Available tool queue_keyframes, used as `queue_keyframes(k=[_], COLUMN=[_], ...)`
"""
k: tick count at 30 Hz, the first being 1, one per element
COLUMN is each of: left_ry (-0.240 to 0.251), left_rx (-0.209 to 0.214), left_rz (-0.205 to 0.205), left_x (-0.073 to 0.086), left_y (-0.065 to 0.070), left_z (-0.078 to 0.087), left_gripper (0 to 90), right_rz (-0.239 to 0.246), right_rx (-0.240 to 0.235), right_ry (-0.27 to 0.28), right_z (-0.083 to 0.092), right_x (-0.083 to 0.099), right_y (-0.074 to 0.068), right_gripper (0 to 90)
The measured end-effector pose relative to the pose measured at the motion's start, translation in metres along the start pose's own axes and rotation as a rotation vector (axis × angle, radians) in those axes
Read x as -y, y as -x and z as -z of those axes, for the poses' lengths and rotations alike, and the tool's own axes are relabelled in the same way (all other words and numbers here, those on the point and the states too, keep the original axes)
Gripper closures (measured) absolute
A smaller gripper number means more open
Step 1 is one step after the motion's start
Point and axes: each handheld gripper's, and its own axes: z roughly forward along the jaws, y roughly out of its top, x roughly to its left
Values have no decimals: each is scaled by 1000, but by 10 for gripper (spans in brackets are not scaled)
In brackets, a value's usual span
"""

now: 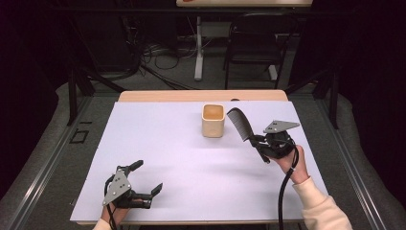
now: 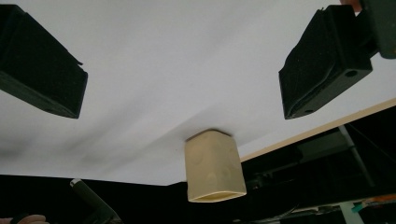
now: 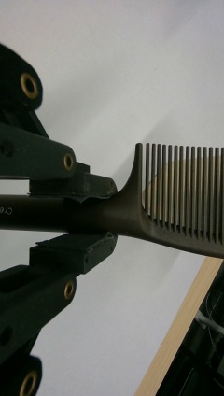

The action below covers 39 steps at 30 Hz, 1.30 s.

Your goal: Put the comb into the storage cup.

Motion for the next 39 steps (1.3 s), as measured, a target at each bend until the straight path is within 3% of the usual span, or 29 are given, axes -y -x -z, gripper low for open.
queue_keyframes(k=[39], left_ry=[3], left_rx=[2], left_rz=[-1], left_x=[0], left_y=[0], left_z=[-1], left_gripper=[14], right_rz=[-6], right_rx=[26], right_ry=[74], right_z=[-11], right_x=[-35], right_y=[2], right_gripper=[720])
